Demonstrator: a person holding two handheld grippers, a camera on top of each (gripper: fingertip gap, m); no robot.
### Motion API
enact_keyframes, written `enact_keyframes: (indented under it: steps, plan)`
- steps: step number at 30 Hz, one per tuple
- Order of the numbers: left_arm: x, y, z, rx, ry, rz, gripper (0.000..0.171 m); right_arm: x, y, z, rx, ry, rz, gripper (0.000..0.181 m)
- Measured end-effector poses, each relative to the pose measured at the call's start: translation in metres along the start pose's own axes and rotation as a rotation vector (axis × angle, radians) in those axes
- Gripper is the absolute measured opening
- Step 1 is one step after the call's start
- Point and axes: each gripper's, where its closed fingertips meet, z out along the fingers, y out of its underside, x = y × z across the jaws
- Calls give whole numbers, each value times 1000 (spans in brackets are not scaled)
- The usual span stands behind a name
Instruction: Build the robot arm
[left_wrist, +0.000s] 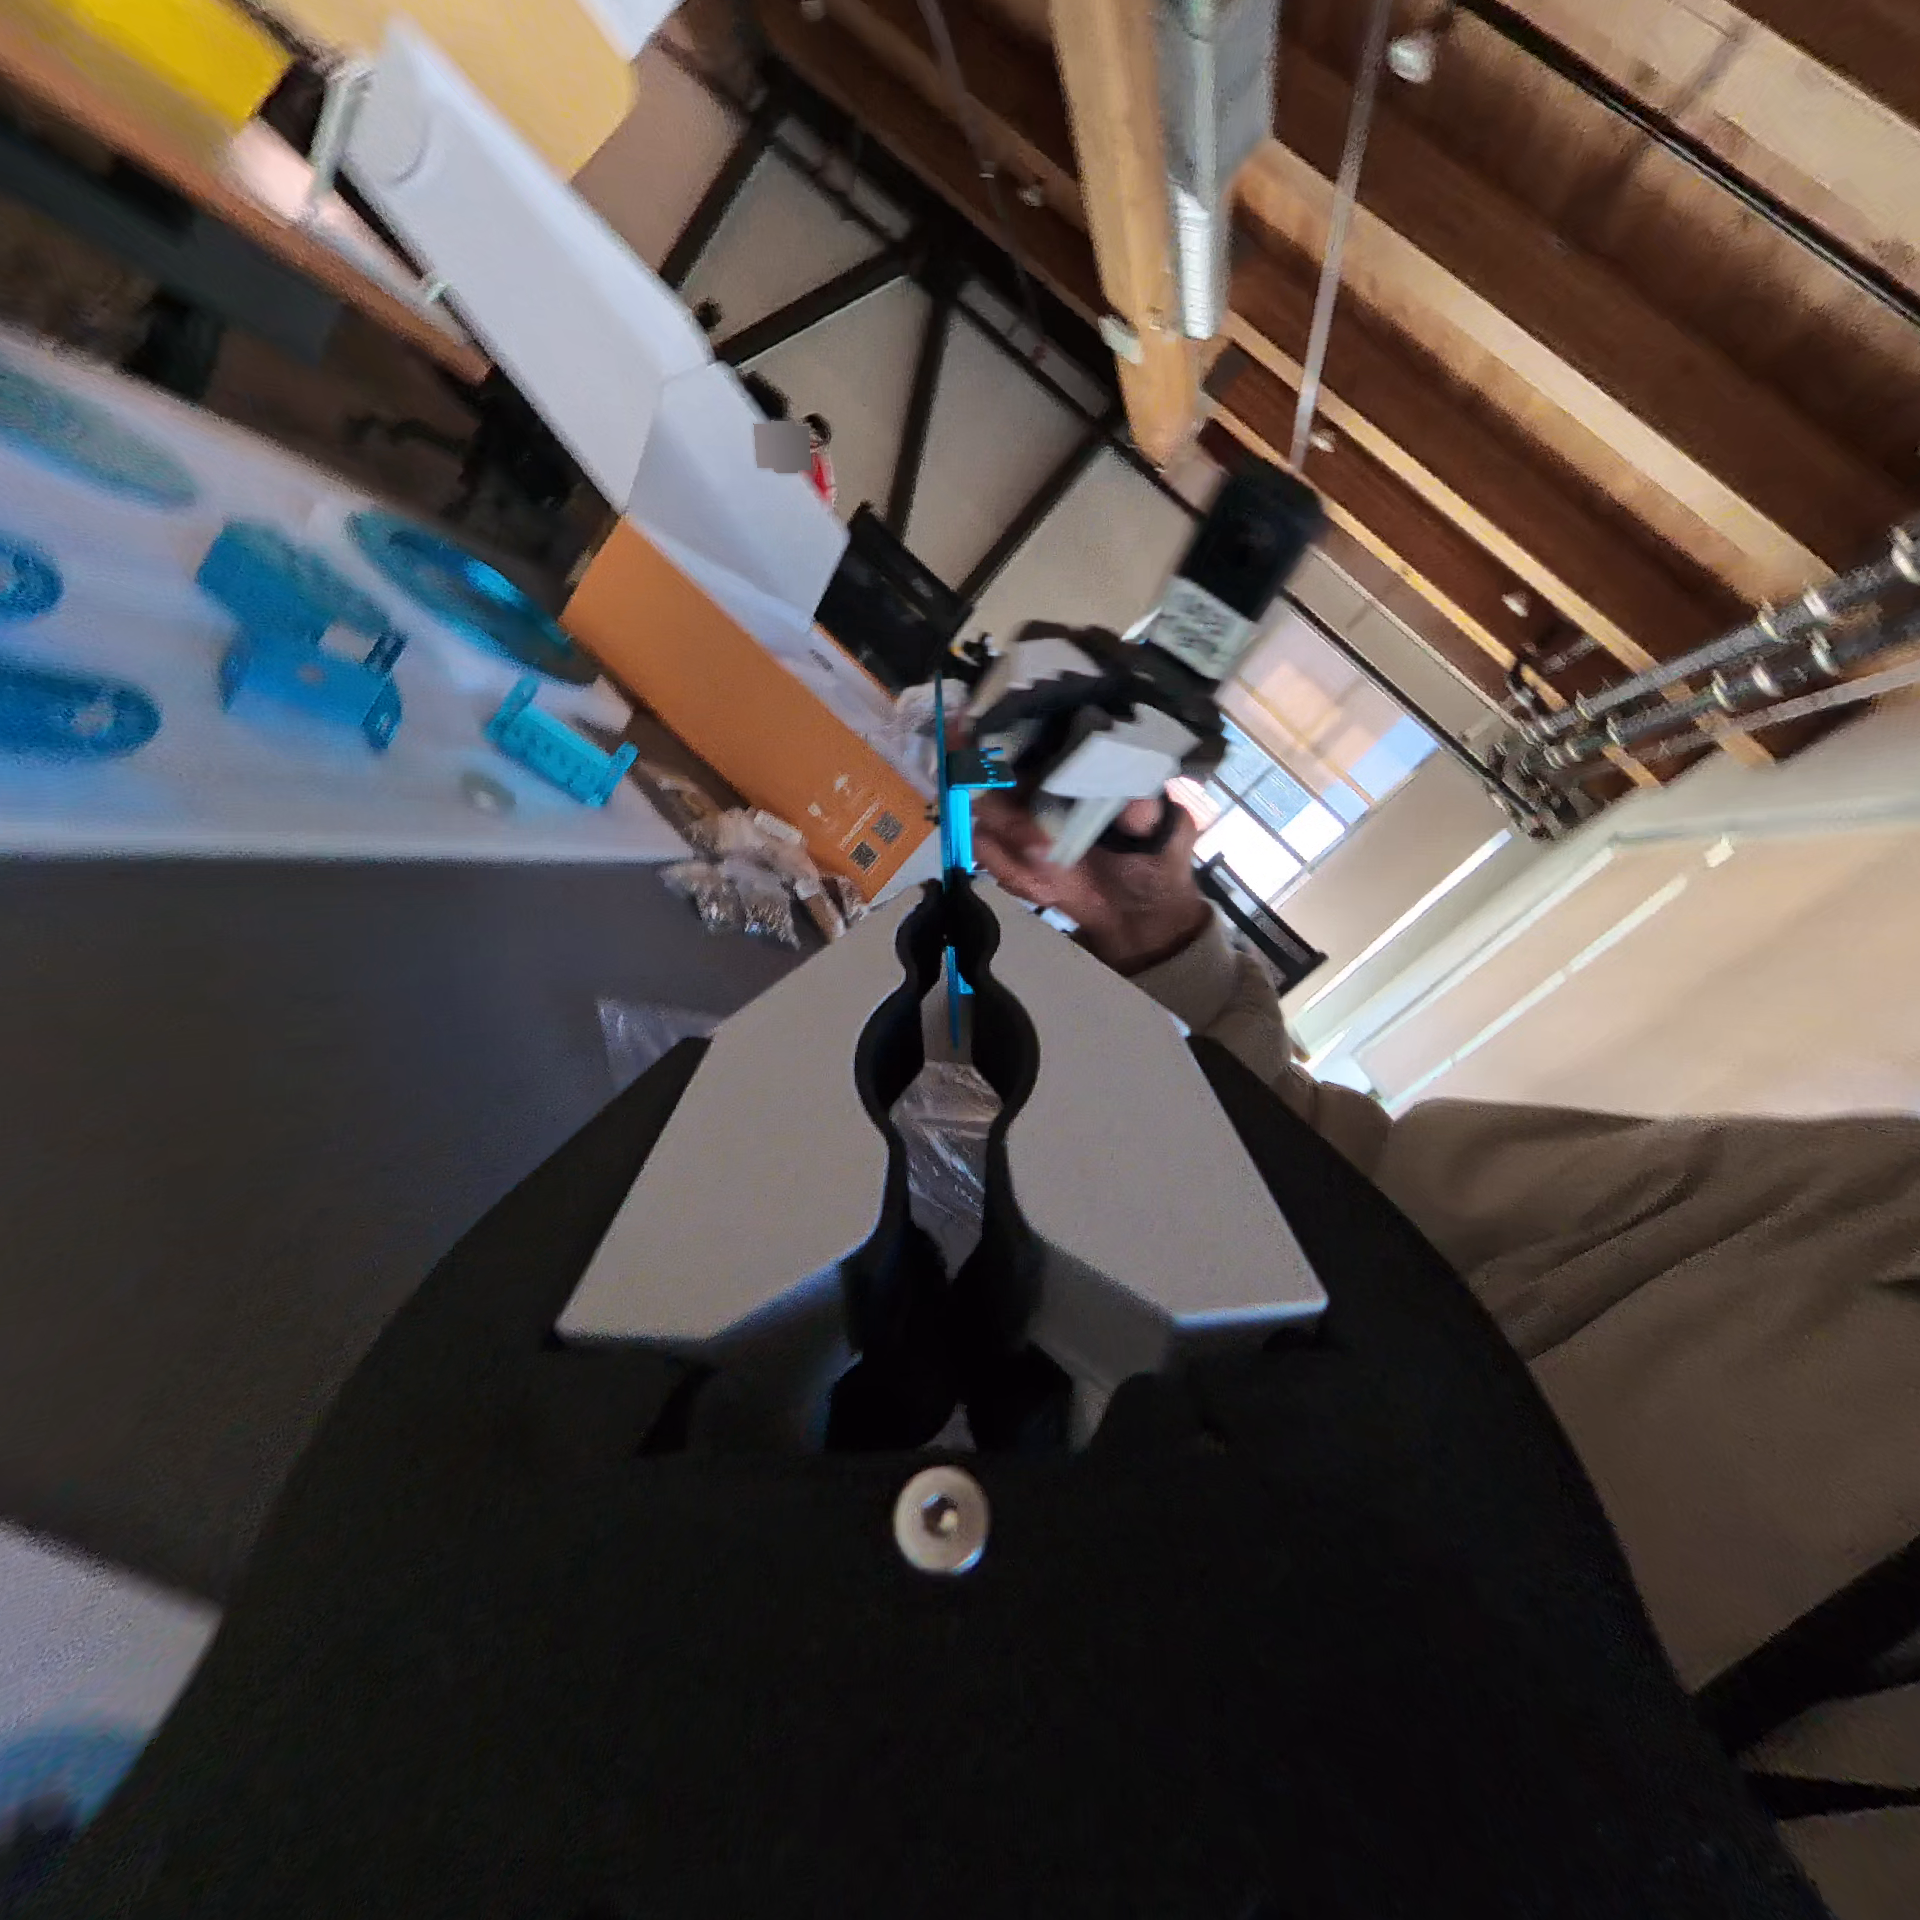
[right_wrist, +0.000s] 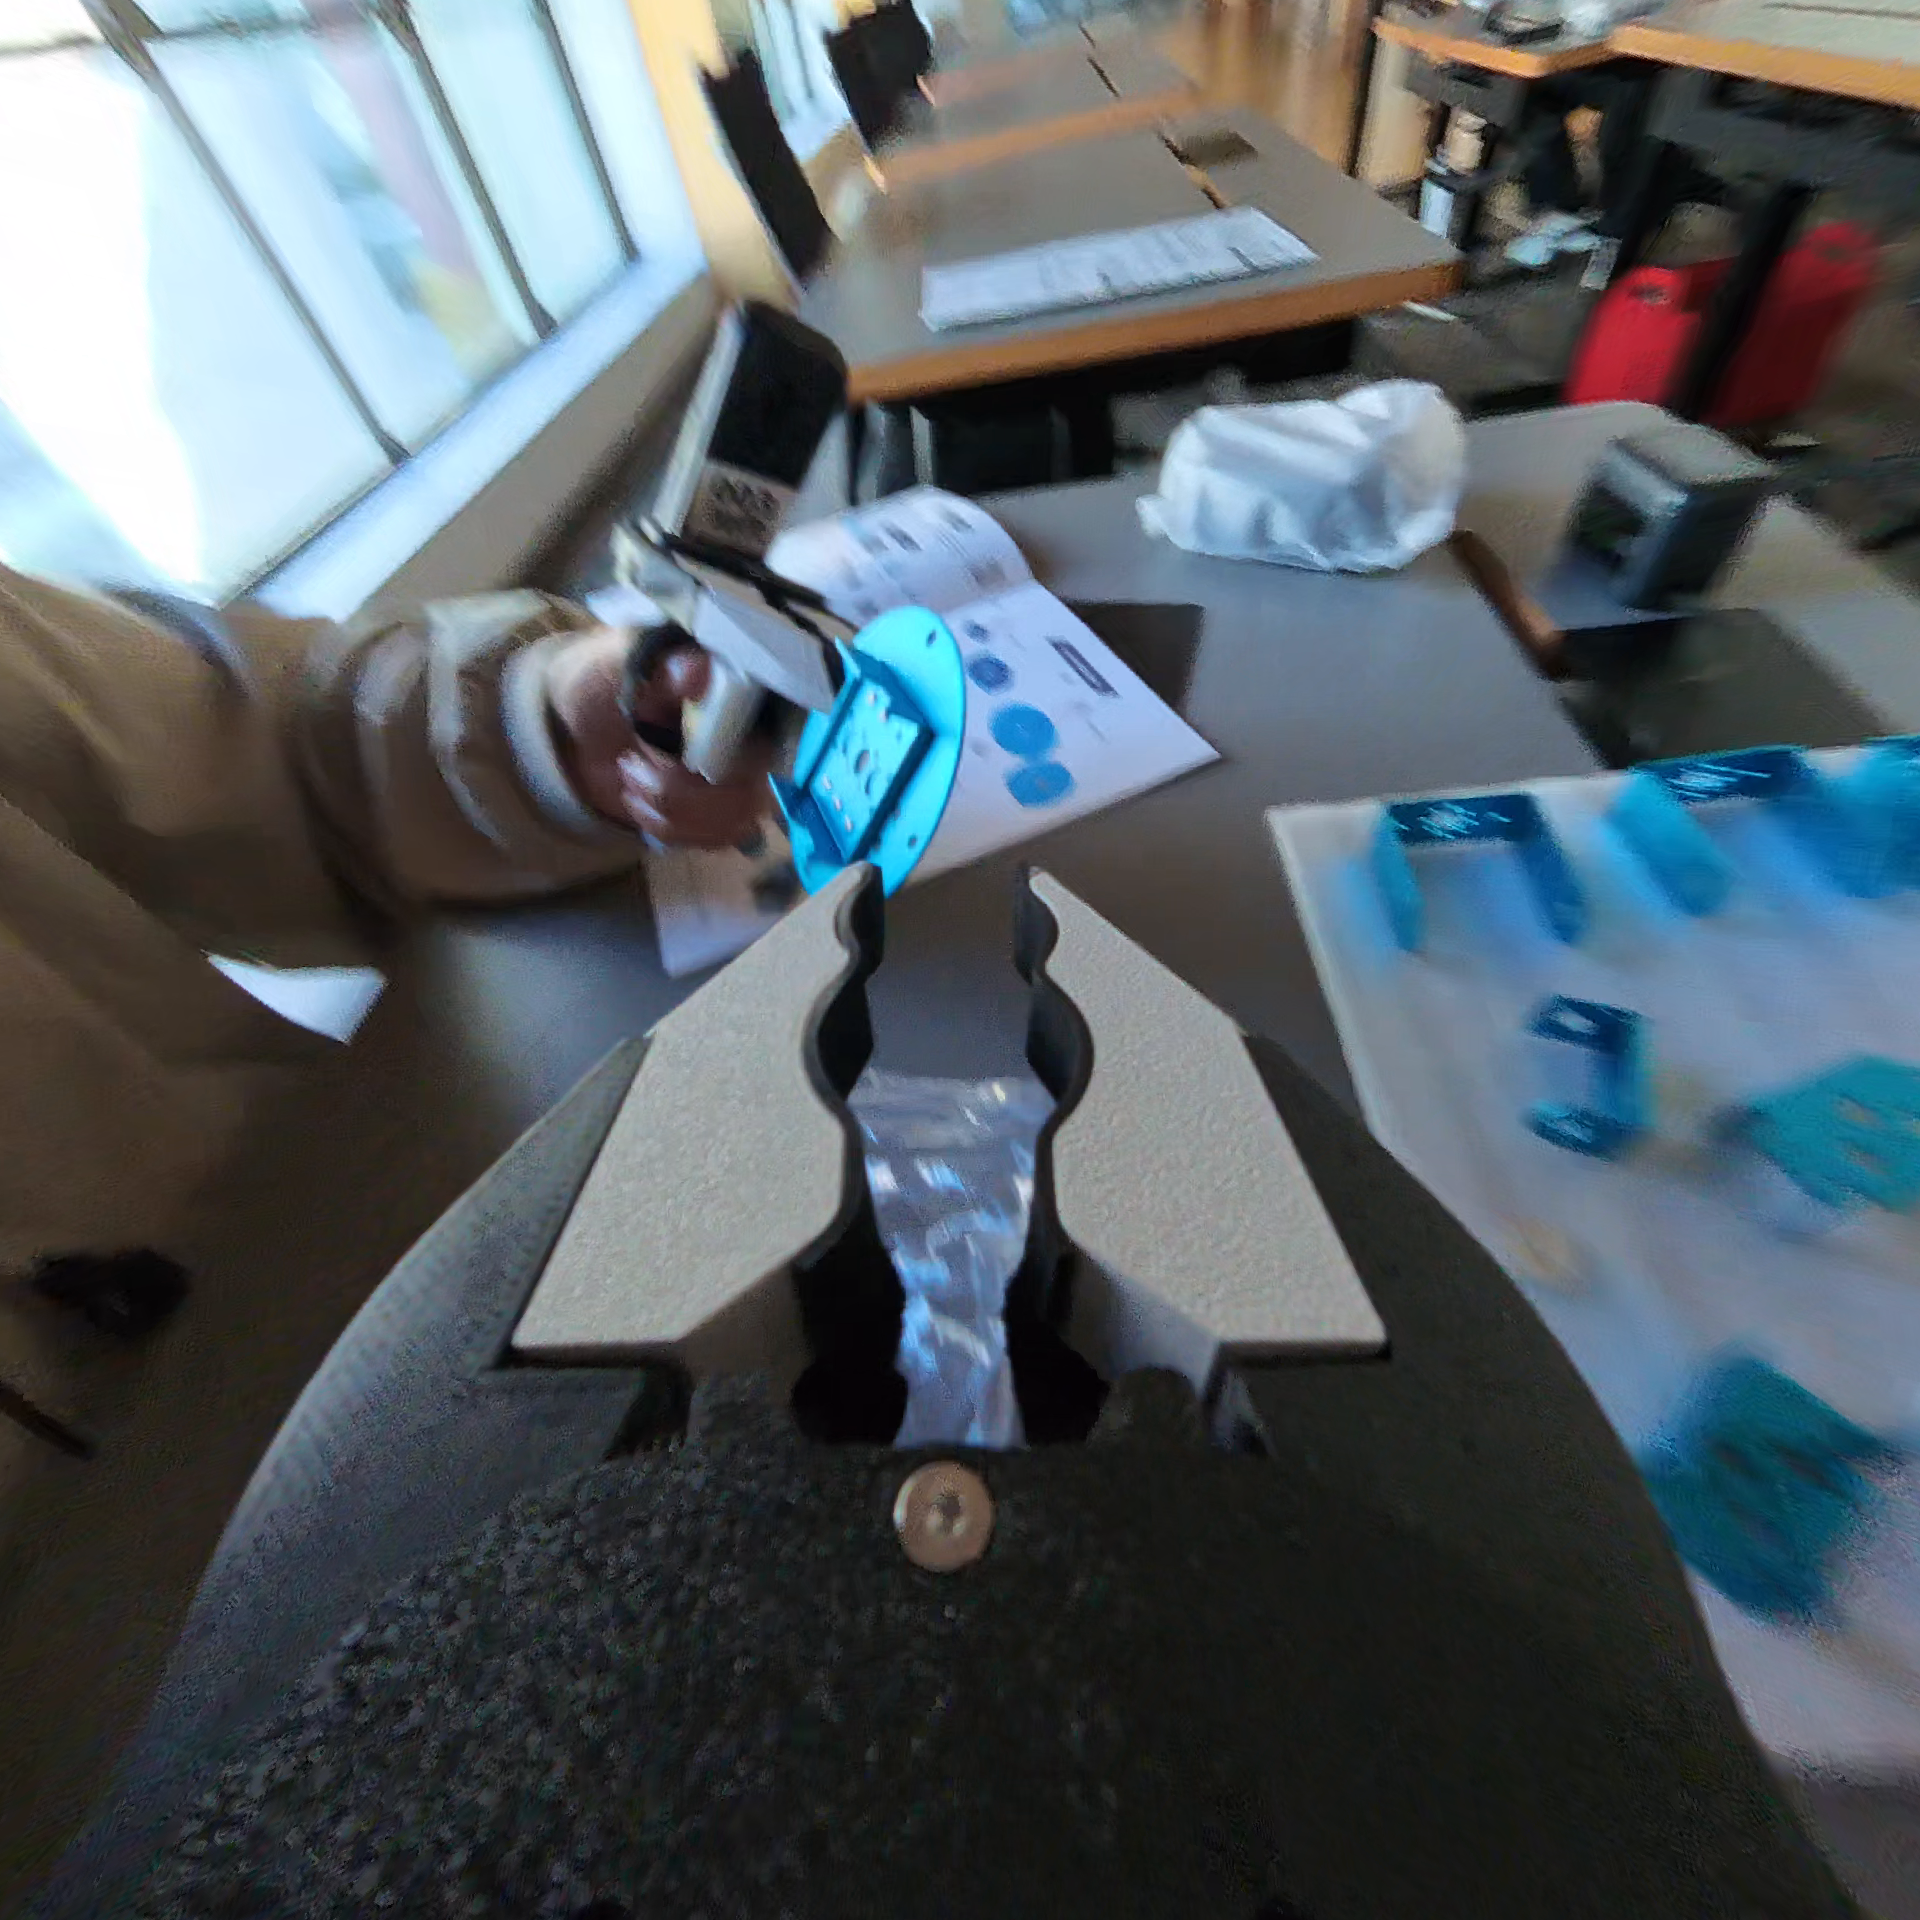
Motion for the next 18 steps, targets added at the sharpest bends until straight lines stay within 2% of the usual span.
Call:
enact_keyframes:
  steps: [2,6,9,13,18]
  plan:
    - [-2,10,-13,-14,-81,-79,0,-21,20,-18,-150,35,-92,27]
    - [2,31,-44,-4,-249,-77,0,-65,101,-26,-482,76,-191,24]
    - [7,56,-56,8,-318,-121,0,-82,147,-11,-568,90,-230,14]
    - [14,84,-55,41,-307,-207,0,-81,167,2,-629,74,-221,13]
    - [15,96,-50,15,-329,-188,0,-60,158,12,-552,3,-139,11]
